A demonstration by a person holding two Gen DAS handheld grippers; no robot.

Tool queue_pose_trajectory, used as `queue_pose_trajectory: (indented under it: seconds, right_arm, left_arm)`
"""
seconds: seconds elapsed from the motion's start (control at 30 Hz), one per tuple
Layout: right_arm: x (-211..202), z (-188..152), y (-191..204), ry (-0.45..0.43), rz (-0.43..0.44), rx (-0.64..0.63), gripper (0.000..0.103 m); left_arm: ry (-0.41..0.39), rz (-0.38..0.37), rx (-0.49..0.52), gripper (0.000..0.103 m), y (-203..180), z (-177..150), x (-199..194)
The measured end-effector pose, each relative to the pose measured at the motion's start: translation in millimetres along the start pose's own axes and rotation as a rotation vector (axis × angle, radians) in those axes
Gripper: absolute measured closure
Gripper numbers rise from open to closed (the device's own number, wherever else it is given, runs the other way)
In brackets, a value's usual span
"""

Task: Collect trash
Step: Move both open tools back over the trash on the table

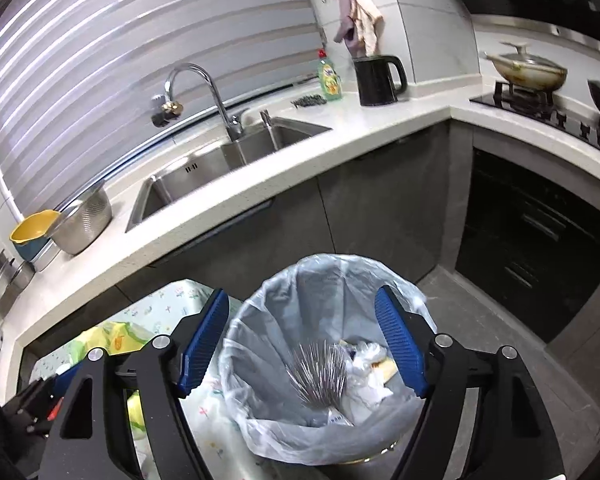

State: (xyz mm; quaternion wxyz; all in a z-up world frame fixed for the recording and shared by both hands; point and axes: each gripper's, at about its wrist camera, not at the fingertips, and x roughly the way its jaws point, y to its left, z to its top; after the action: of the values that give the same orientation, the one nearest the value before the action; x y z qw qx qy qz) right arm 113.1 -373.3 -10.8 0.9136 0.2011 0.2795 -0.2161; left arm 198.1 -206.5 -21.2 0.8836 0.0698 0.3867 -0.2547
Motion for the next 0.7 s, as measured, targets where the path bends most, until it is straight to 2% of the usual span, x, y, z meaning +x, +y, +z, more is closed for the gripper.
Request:
queue_pose_trajectory:
  seconds: [0.43,0.7]
  right_arm:
    - [-53,-5,38,-0.028,0.056,-0.044,0.029]
    - [-86,-19,69,-0.037,0.091,-0.074,0.024]
  left_arm:
    - [-0.017,0.018,-0.046,0.034,29,-11,-40]
    - [-0.054,0.054,-0.073,0.027,56,-25,-78]
